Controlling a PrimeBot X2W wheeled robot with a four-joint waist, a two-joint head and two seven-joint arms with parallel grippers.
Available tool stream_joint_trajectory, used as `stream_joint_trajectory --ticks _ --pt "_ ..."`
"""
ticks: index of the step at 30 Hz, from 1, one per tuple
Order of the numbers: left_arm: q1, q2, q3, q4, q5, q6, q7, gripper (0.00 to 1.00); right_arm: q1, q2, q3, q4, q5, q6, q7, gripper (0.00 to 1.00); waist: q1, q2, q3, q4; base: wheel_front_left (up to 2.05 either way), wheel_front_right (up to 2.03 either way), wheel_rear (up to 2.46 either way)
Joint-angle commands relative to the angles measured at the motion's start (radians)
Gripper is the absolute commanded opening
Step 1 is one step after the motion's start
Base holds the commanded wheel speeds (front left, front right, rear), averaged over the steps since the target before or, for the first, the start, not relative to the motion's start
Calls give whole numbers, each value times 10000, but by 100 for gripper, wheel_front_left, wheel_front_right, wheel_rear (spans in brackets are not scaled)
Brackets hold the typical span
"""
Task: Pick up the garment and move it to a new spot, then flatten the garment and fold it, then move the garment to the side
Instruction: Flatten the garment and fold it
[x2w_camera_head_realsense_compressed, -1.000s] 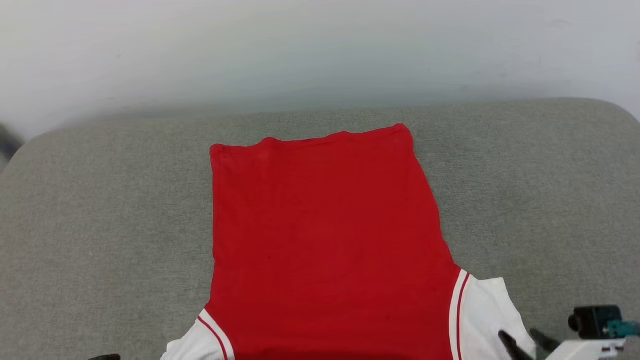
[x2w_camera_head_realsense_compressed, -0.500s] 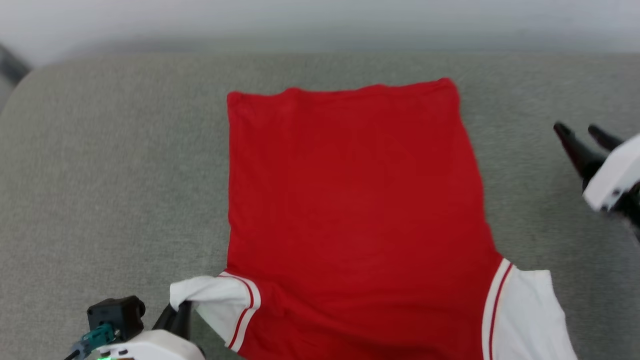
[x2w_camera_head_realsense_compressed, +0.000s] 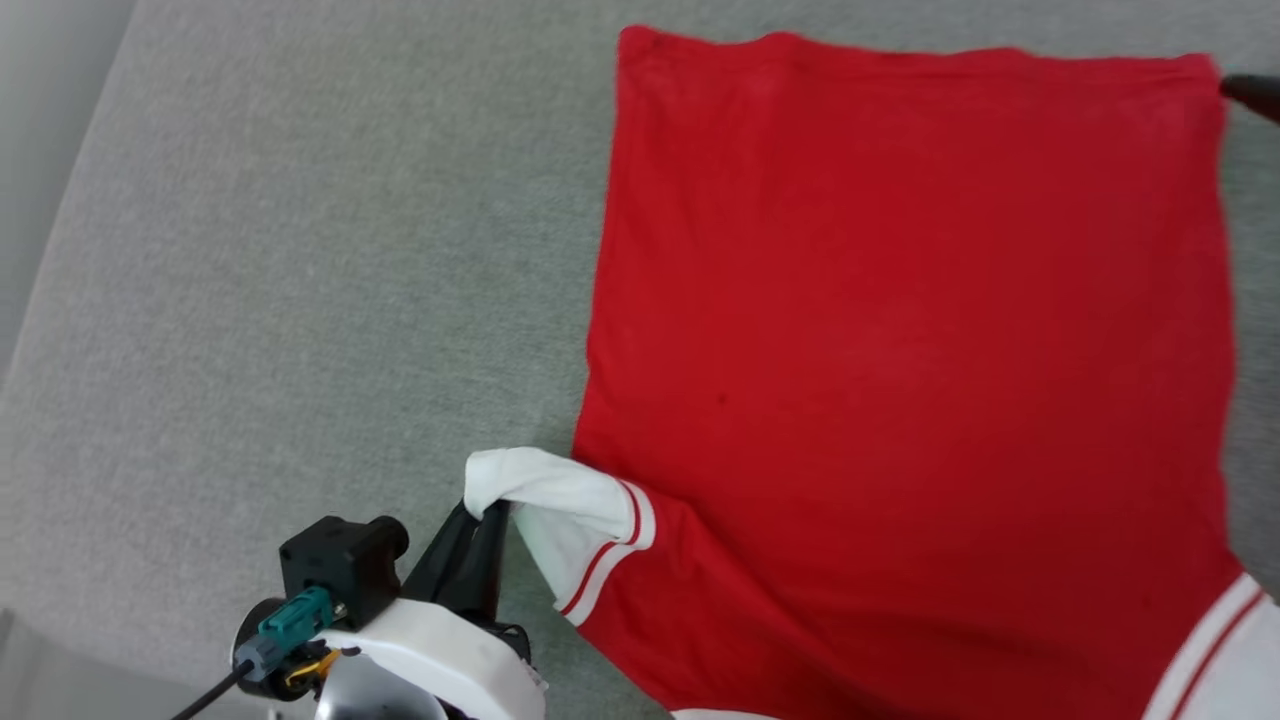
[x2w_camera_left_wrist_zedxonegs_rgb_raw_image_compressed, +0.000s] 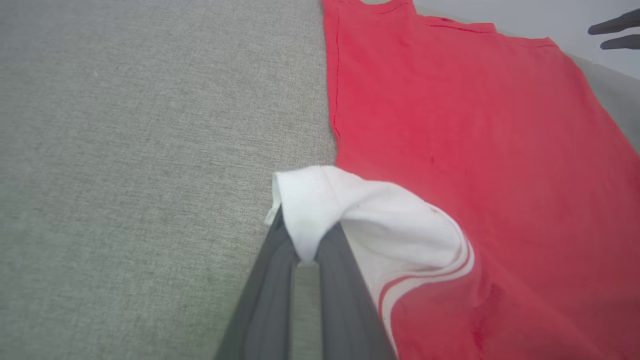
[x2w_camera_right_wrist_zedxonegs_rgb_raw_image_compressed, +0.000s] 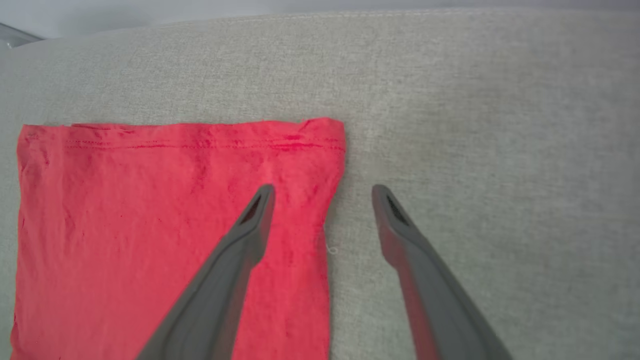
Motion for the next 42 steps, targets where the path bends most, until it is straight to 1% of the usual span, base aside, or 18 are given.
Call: stream_joint_trajectory --ticks 1,6,9,12,13,14,16,19,25,28,30,32,36,38,40,41,42 --pt "-163 -95 -59 -49 57 -48 -87 0 -286 -15 -86 98 -124 -7 88 100 -3 0 655 649 0 0 0" --pt "-433 -275 -229 68 69 -164 -269 0 -675 21 -440 545 -905 -7 574 100 -3 0 1043 993 0 0 0" --pt "-509 -333 -260 186 22 -243 -367 0 -409 125 -641 984 -1359 -9 1163 100 -3 0 1150 1050 0 0 0" --pt "-626 -345 -253 313 -45 -302 -450 0 -83 258 -746 1156 -1666 -10 1582 100 -3 0 1182 1066 0 0 0" --pt "-658 -348 -246 363 -57 -321 -470 0 10 309 -788 1161 -1745 -12 1684 47 -3 0 1178 1067 0 0 0" --pt "-684 -352 -242 408 -60 -318 -493 0 85 358 -835 1154 -1787 -10 1778 0 -3 0 1167 1069 0 0 0" --pt "-697 -362 -247 498 -68 -352 -530 0 150 448 -905 1028 -1844 -10 1857 0 -3 0 1147 1070 0 0 0" --pt "-760 -367 -255 600 -128 -422 -595 0 -23 387 -834 626 -1972 -9 1580 0 -3 0 1074 1059 0 0 0" --pt "-511 -284 -118 890 -324 -416 -675 0 -383 -173 -238 -257 -1824 -7 1213 0 -3 0 493 776 0 0 0" --pt "-363 -218 -23 1048 -447 -399 -686 0 -281 -500 366 -679 -1627 -7 1153 0 -3 0 -55 462 0 0 0" --pt "-291 -79 66 1176 -399 -364 -657 0 -66 -808 819 -1043 -1370 -7 1116 0 -3 0 -460 213 0 0 0" --pt "-167 17 192 1288 -473 -318 -630 0 335 -1148 1325 -1456 -1088 -7 1137 0 -3 0 -911 -99 0 0 0" --pt "118 261 508 1424 -624 -155 -532 0 1441 -1888 1972 -2489 -488 -9 1287 0 -3 0 -1770 -867 0 0 0" --pt "323 396 676 1473 -714 -68 -443 0 2276 -2266 2146 -2976 -221 -9 1451 0 -3 0 -2152 -1296 0 0 0" --pt "584 509 874 1513 -828 25 -381 0 3153 -2487 2259 -3495 97 -7 1556 0 -3 0 -2503 -1783 0 0 0" --pt "584 509 874 1513 -828 25 -381 0 3153 -2487 2259 -3495 97 -7 1556 0 -3 0 -2503 -1783 0 0 0" --pt "718 606 955 1539 -887 85 -330 0 3654 -2611 2235 -3725 202 -9 1583 0 -3 0 -2650 -2009 0 0 0"
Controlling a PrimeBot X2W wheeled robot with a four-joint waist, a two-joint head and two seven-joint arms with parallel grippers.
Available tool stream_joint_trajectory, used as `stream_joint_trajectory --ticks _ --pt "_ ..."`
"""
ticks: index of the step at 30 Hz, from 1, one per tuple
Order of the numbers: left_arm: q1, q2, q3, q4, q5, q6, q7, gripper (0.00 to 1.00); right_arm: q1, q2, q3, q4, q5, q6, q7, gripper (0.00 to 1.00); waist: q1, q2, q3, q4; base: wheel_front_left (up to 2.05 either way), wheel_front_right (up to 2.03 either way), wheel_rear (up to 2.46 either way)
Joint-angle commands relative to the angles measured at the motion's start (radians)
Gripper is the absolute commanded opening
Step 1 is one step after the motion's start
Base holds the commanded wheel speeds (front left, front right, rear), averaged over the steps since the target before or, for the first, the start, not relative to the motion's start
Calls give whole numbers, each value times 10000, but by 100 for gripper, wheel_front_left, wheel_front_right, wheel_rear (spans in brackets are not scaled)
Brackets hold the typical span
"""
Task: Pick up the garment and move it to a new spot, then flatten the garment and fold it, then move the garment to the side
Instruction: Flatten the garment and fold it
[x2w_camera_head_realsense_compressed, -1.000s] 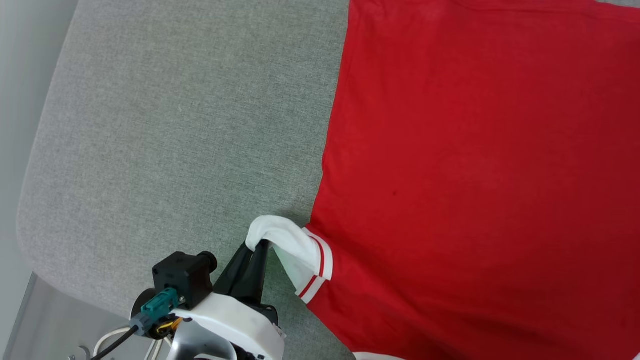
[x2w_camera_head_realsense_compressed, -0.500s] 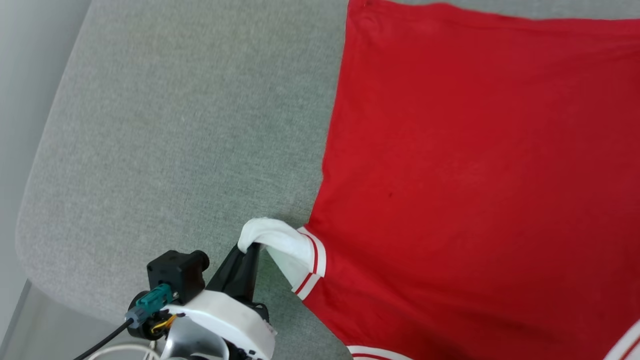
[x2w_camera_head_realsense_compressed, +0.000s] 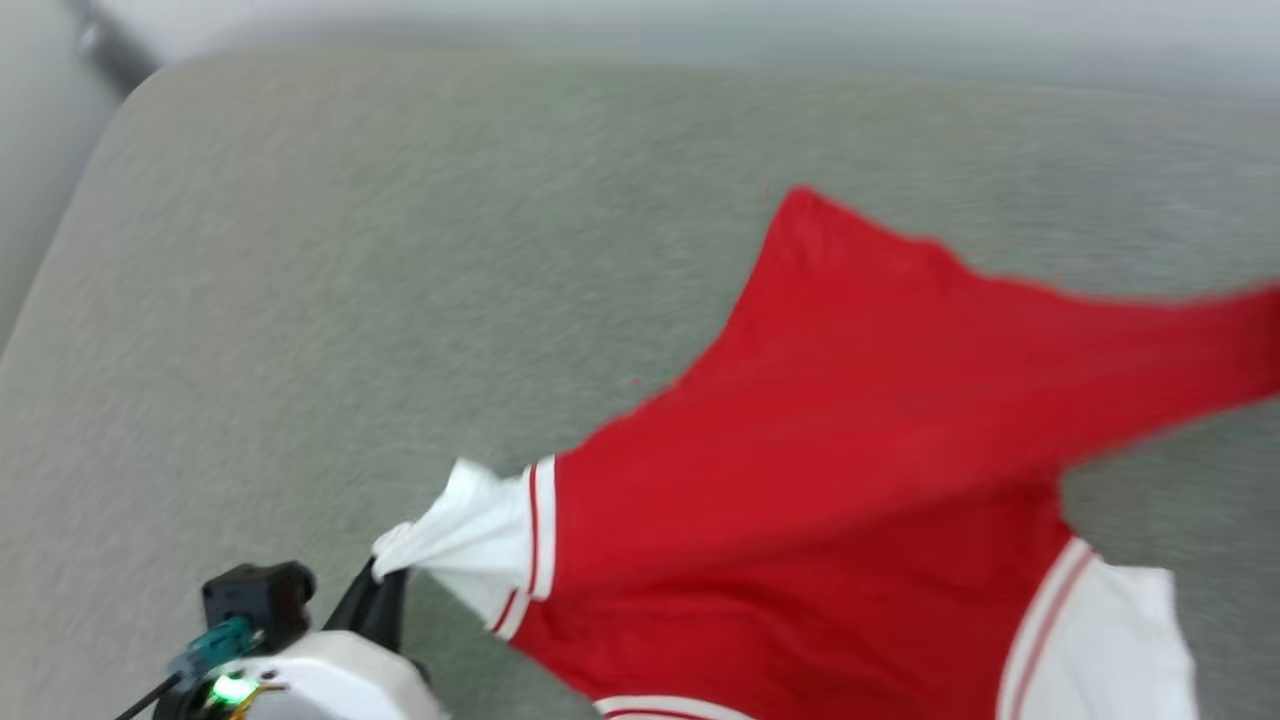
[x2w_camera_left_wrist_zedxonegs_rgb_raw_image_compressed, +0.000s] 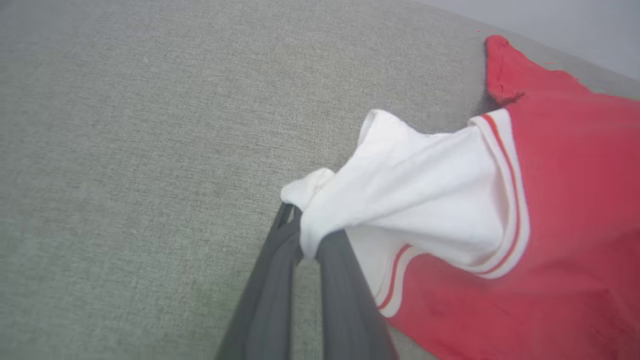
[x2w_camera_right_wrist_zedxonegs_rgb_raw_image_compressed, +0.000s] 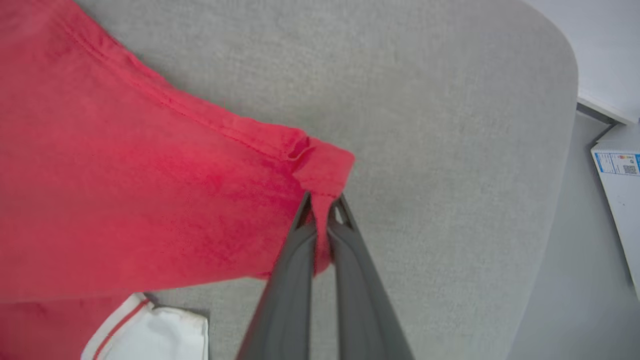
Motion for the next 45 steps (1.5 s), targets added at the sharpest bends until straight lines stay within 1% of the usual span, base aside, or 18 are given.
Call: stream_joint_trajectory --ticks 1,5,8,13,14,15,16,18,20,25,27,29,31,33,36,39,42,45 --pt "220 153 104 19 -69 68 69 0 762 -205 -98 -323 140 -11 92 0 0 -1 -996 -1173 0 0 0" --pt "732 334 439 115 -328 242 226 0 3117 -19 -400 -1144 486 -12 215 0 0 -1 -1453 -2057 0 0 0" --pt "1063 469 627 181 -512 319 378 0 4746 358 -803 -1601 676 -11 131 0 0 -1 -1590 -2600 0 0 0" --pt "1358 630 797 340 -697 430 603 0 6972 1086 -1533 -1761 928 -11 60 0 0 -1 -1619 -3037 0 0 0" --pt "1400 657 822 356 -721 448 633 0 7214 1264 -1678 -1774 998 -11 -3 5 0 -1 -1601 -3078 0 0 0" --pt "1422 640 848 348 -765 463 663 0 7429 1422 -1775 -1819 1048 -11 -63 43 0 -1 -1585 -3117 0 0 0" --pt "1451 611 856 347 -803 479 660 0 7594 1565 -1842 -1879 1081 -11 -151 100 0 -1 -1573 -3148 0 0 0" --pt "1476 621 843 344 -824 499 738 0 7723 1873 -2052 -2066 1273 -11 -531 100 0 -1 -1540 -3180 0 0 0" --pt "1453 635 818 291 -814 492 762 0 7539 1995 -2217 -2373 1279 -11 -1223 100 0 -1 -1498 -3174 0 0 0" --pt "1136 688 683 28 -651 489 769 0 6531 2251 -2394 -2915 1065 -9 -4389 100 0 -1 -1271 -2998 0 0 0" --pt "976 681 568 -132 -578 469 823 0 6061 2180 -2101 -2904 995 -9 -5425 100 0 -1 -1125 -2894 0 0 0" --pt "780 656 451 -354 -469 438 846 0 5492 2124 -1765 -2754 960 -9 -6192 100 0 -1 -920 -2774 0 0 0" --pt "583 633 277 -552 -322 470 907 0 4963 2152 -1298 -2461 1097 -9 -6531 100 0 -1 -693 -2628 0 0 0" --pt "381 616 142 -743 -164 496 971 0 4315 2080 -724 -2193 1092 -9 -6427 100 0 -1 -432 -2497 0 0 0" --pt "20 580 -58 -965 27 484 1043 0 3336 2066 100 -1738 1227 -9 -5710 100 0 -1 -19 -2283 0 0 0" --pt "-328 511 -261 -1099 207 425 1051 0 2535 2017 831 -1212 1387 -9 -4316 100 0 -1 360 -1964 0 0 0" --pt "-634 380 -442 -1125 324 350 998 0 1804 1924 1256 -748 1480 -9 -2903 100 0 -1 669 -1642 0 0 0" --pt "-867 281 -584 -1057 356 314 933 0 1319 1897 1523 -469 1534 -9 -1954 100 0 -1 944 -1344 0 0 0"
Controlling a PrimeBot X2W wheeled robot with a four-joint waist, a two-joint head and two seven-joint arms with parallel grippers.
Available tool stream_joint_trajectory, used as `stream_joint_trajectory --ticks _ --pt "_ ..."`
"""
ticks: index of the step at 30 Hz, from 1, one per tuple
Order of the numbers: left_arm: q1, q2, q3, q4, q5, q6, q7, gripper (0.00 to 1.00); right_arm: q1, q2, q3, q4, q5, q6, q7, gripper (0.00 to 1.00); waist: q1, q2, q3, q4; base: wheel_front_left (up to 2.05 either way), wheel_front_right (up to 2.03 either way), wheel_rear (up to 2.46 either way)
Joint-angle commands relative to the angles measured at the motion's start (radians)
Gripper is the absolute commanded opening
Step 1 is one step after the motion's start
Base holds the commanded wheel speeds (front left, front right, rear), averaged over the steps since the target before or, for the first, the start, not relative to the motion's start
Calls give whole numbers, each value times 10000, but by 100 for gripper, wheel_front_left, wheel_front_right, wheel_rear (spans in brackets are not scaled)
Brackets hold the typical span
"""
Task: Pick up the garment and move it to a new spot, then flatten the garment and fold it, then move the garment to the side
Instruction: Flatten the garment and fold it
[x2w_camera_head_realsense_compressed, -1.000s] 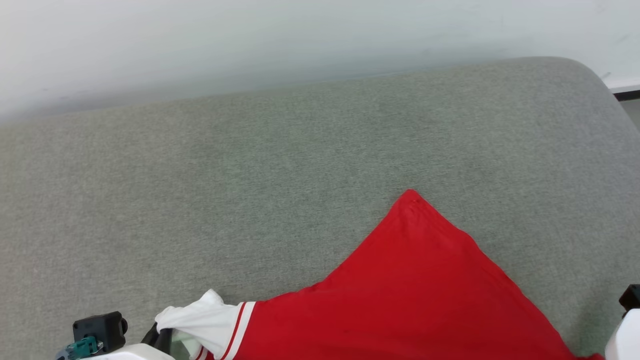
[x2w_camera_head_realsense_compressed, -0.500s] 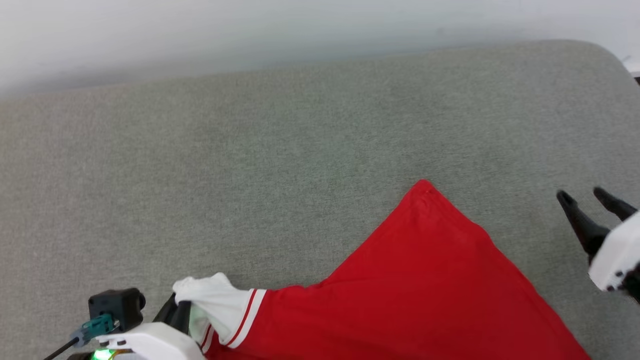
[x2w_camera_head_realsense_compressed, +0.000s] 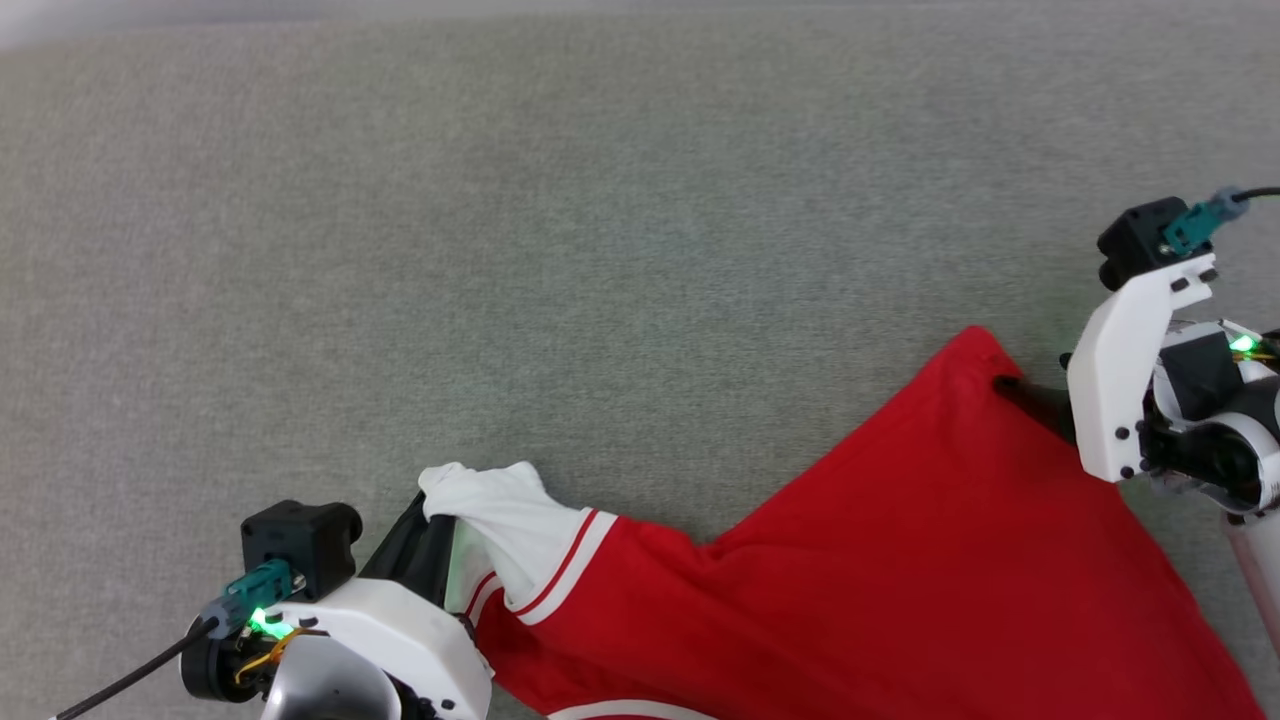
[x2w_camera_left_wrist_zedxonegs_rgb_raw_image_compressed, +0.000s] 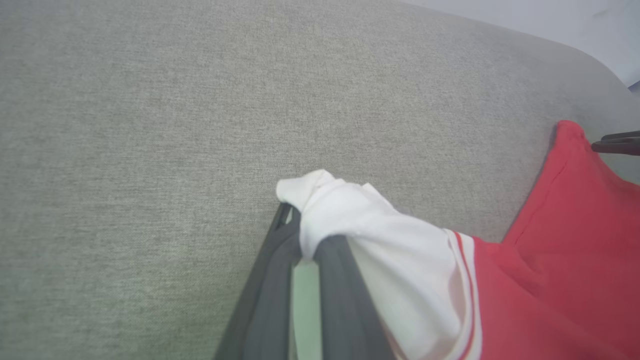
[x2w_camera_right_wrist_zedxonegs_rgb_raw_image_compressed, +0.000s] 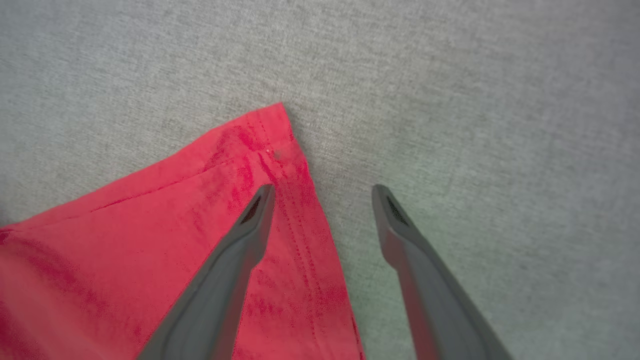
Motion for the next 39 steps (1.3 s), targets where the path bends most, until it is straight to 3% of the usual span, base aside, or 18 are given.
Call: stream_joint_trajectory --ticks 1,9,10,11,12,20,26,31,39 --pt "-227 -67 -49 73 48 -31 -88 0 -350 -21 164 149 50 -7 384 100 -1 0 436 428 0 0 0" --pt "-577 -280 -211 397 5 -179 -306 0 -437 110 1174 1210 505 -6 1760 100 -1 0 808 817 0 0 0" --pt "-594 -295 -217 443 -9 -192 -310 0 -357 90 1321 1281 494 -6 1876 49 -1 0 809 839 0 0 0" --pt "-611 -301 -223 475 -18 -208 -312 0 -311 114 1394 1331 571 -6 1930 18 -1 0 808 857 0 0 0" --pt "-634 -313 -223 507 -34 -221 -340 0 -290 137 1448 1368 635 -4 1955 0 -1 0 792 872 0 0 0" --pt "-715 -112 -29 718 -108 -263 -380 0 -721 -96 1509 1076 697 -4 1446 0 -1 0 84 742 0 0 0" --pt "-1516 648 381 663 -35 -546 57 0 -1194 -270 1112 712 684 -6 834 0 -1 0 -1000 494 0 0 0" --pt "-3067 1201 714 868 -263 -1068 676 0 -1617 -181 464 517 480 -6 677 0 -1 0 -1847 219 0 0 0" --pt "-6613 1020 571 2631 -524 -1939 1432 0 -2735 -240 -207 324 57 -7 529 0 -1 0 -2434 -10 0 0 0"
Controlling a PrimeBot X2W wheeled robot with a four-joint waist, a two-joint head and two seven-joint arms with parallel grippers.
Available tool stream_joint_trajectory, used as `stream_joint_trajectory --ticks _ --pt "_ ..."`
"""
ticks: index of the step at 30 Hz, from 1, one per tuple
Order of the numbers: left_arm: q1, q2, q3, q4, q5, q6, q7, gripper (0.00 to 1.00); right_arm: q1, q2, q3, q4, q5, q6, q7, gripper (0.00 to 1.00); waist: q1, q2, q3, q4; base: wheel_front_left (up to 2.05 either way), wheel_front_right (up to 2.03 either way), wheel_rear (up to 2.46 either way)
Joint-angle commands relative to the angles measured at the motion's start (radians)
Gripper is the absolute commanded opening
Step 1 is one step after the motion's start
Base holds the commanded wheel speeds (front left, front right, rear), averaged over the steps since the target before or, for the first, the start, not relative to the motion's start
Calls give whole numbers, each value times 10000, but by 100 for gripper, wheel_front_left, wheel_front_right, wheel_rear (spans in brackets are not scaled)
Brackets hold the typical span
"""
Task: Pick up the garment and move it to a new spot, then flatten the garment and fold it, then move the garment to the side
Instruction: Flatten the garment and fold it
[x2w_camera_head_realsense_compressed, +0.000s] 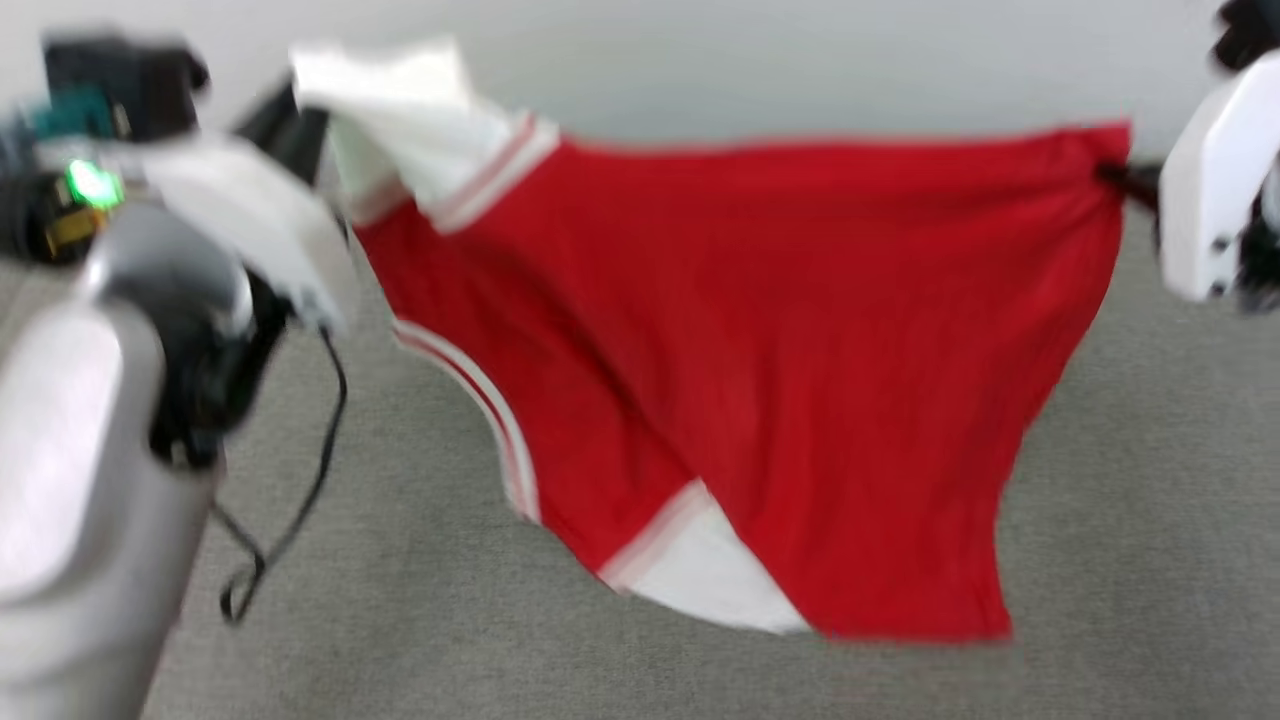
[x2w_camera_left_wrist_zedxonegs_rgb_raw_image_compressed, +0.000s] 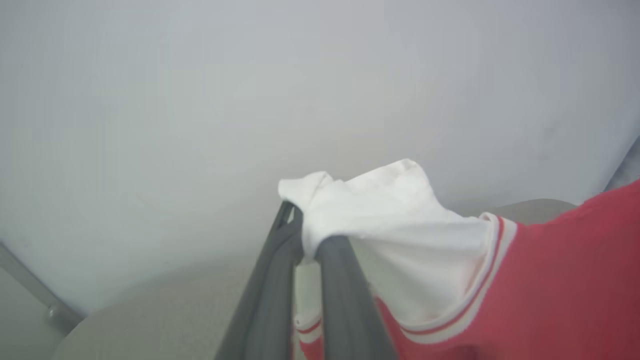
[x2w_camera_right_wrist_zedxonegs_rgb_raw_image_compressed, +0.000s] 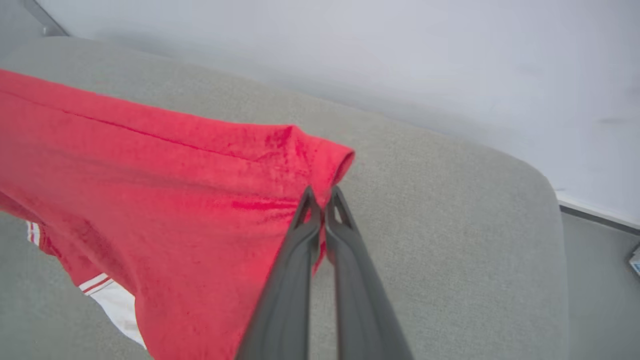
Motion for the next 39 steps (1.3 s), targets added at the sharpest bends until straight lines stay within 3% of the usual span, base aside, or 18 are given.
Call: stream_joint_trajectory --ticks 1,8,17,28,35,39 --pt "-680 -148 -36 378 -3 -123 -9 0 -330 0 -109 54 -106 -6 -79 0 0 -1 -121 -151 0 0 0" --pt "-3896 -530 -126 2875 503 -414 -401 0 -1997 82 -152 325 -549 -7 -925 0 0 -1 377 -409 0 0 0" --pt "-7114 -588 -61 4819 1451 -129 -1549 0 -4406 484 -110 1201 -1029 -7 -3134 0 0 -1 2252 -921 0 0 0" --pt "-10225 -527 197 5143 1896 -59 -2642 0 -7462 614 90 2178 -1532 -7 -6608 0 0 -1 4977 -1374 0 0 0" --pt "-10806 -420 234 4876 2019 144 -2799 0 -8703 333 676 2658 -1394 -7 -8193 0 0 -1 6103 -1375 0 0 0" --pt "-10530 -368 255 4721 1965 273 -2725 0 -9040 269 1171 2976 -1088 -7 -8551 0 0 -1 6513 -1344 0 0 0"
